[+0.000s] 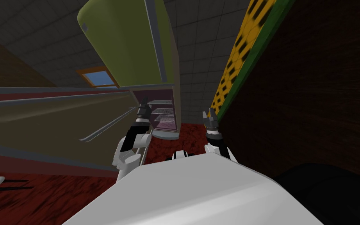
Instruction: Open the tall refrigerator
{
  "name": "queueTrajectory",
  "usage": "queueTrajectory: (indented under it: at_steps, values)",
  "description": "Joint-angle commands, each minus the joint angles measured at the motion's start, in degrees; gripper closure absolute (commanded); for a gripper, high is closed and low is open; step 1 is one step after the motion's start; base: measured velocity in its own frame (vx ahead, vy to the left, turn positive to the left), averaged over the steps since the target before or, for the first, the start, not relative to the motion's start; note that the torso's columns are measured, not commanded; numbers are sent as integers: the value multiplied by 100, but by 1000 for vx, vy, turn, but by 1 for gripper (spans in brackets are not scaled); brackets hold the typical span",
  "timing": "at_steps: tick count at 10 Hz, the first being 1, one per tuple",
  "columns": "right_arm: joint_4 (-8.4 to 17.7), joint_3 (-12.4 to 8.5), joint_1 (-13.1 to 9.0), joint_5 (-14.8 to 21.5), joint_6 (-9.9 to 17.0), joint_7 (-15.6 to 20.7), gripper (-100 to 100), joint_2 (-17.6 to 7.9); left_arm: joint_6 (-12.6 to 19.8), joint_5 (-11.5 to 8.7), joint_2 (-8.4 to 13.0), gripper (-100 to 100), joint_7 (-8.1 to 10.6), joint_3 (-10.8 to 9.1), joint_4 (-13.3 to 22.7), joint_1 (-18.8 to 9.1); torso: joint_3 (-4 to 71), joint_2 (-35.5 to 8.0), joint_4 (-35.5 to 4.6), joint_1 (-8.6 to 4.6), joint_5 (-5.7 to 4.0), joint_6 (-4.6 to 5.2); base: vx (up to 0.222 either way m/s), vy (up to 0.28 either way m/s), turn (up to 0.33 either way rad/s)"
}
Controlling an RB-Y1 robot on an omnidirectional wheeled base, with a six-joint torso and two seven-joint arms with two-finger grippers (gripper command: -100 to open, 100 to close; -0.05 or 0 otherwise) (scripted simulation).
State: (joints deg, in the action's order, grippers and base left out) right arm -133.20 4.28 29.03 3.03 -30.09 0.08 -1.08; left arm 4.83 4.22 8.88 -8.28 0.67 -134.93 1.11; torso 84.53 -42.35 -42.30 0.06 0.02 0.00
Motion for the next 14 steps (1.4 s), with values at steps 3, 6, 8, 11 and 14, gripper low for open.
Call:
queueTrajectory:
  at_steps: [3,6,8,11,14]
  values:
    - [0,0,0,0,0,0,0,0,707,53,-69,-100,-23,-44,-105,-640,9,14,4,-12,-4,0,101,-43,-1]
    - [0,0,0,0,0,0,0,0,1182,92,-105,-100,-38,-77,-174,-1112,5,8,2,-2,-1,0,102,-38,-1]
    - [0,0,0,0,0,0,0,0,1407,105,-112,-100,-44,-88,-197,-1280,-2,-4,-1,-1,0,0,69,-24,0]
    - [0,0,0,0,0,0,0,0,1786,133,-125,-100,-55,-112,-240,-1626,11,18,5,-10,-3,0,99,-35,-1]
    - [0,0,0,0,0,0,0,0,2325,175,-151,-100,-71,-147,-298,-2136,4,8,2,-5,-2,1,95,-39,-1]
